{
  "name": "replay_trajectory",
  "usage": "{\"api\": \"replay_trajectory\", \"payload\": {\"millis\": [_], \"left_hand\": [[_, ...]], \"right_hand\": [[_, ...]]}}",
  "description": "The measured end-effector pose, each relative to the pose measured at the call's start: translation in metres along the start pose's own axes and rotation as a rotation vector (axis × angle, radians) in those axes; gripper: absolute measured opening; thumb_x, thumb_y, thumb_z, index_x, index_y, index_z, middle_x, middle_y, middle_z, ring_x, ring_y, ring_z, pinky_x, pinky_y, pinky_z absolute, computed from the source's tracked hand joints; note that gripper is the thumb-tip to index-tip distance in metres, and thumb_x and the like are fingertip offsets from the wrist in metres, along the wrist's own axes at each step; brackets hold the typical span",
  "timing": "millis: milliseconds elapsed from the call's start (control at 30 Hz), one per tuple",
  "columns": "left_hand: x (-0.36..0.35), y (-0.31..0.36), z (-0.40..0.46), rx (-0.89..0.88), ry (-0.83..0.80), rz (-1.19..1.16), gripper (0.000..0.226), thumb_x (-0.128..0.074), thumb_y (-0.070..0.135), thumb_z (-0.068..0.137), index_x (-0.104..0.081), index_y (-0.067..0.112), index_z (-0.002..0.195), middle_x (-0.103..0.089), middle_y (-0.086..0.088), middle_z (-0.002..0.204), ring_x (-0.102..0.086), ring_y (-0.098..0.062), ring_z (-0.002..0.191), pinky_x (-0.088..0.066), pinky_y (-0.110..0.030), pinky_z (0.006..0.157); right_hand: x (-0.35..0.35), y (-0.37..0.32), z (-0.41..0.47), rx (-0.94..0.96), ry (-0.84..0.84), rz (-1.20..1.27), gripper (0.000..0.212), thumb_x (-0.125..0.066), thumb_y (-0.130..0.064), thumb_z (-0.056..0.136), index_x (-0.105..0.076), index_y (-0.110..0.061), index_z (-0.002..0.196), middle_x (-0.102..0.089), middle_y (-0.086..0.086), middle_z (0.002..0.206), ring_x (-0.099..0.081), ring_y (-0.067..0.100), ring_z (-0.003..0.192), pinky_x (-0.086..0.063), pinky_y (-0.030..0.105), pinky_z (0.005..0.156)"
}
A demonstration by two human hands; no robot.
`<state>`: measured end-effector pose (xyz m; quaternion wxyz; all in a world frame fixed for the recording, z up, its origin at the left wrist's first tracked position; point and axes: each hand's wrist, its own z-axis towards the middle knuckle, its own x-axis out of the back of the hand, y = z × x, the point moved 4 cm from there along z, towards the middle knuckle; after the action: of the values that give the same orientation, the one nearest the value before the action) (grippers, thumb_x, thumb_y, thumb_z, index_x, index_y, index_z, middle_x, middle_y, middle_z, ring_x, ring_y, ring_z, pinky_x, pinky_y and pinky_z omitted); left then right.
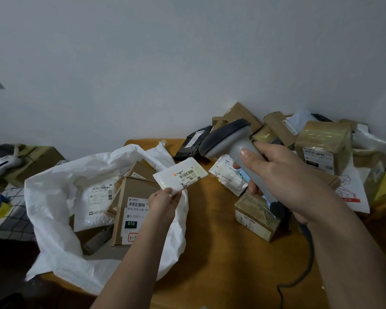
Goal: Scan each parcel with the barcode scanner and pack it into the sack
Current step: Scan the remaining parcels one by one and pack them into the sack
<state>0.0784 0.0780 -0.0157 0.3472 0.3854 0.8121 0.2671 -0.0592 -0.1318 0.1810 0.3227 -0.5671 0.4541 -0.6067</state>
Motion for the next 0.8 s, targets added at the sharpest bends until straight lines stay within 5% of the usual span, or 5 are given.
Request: {"api": "replay_trajectory", "payload": {"millis": [133,267,367,600,800], "left_hand": [[0.012,0.01,0.0,-0.093,0.125,-0.052,0.04,-0.048,-0.012,0.094,-0.037,0.011,0.124,-0.045,-0.023,0.136,-0.056,-0.038,0.116,-0.057,-0.04,0.086],[0.036,0.033,0.0,-0.288,0.371,0.055,0.042,-0.052,-0.008,0.092,-0.034,0.026,0.11,-0.045,-0.015,0.136,-0.053,-0.024,0.103,-0.05,-0.025,0.058],[0.055,0.053,0.008,-0.384,0.486,0.014,0.031,-0.054,-0.001,0.094,-0.041,0.022,0.11,-0.046,-0.013,0.139,-0.054,-0.022,0.101,-0.05,-0.025,0.069],[0.061,0.069,0.011,-0.396,0.482,0.096,0.058,-0.057,0.01,0.094,-0.039,0.046,0.136,-0.02,-0.01,0.15,-0.052,-0.023,0.101,-0.057,-0.038,0.083],[0.015,0.029,0.01,-0.363,0.229,0.195,0.03,-0.048,-0.001,0.094,-0.053,0.024,0.11,-0.057,-0.005,0.11,-0.063,-0.019,0.083,-0.055,-0.029,0.069]], "right_hand": [[-0.009,-0.001,0.006,-0.005,0.0,0.056,0.027,-0.045,-0.038,0.101,-0.063,-0.017,0.102,-0.064,0.004,0.075,-0.058,0.003,0.052,-0.044,0.028,0.062],[-0.019,0.002,0.016,-0.044,0.005,0.097,0.029,-0.045,-0.036,0.102,-0.063,-0.013,0.104,-0.067,0.013,0.084,-0.057,0.003,0.049,-0.044,0.024,0.056],[-0.027,0.007,0.023,-0.072,-0.008,0.081,0.028,-0.044,-0.036,0.102,-0.063,-0.016,0.104,-0.067,0.012,0.084,-0.057,0.001,0.047,-0.042,0.019,0.05],[-0.034,0.022,0.039,-0.127,0.007,0.099,0.023,-0.044,-0.036,0.102,-0.061,-0.022,0.099,-0.063,0.006,0.07,-0.058,0.001,0.044,-0.042,0.017,0.046],[0.002,0.051,0.049,-0.227,0.21,0.136,0.024,-0.045,-0.042,0.101,-0.058,-0.027,0.088,-0.066,0.008,0.066,-0.058,0.009,0.048,-0.041,0.03,0.058]]}}
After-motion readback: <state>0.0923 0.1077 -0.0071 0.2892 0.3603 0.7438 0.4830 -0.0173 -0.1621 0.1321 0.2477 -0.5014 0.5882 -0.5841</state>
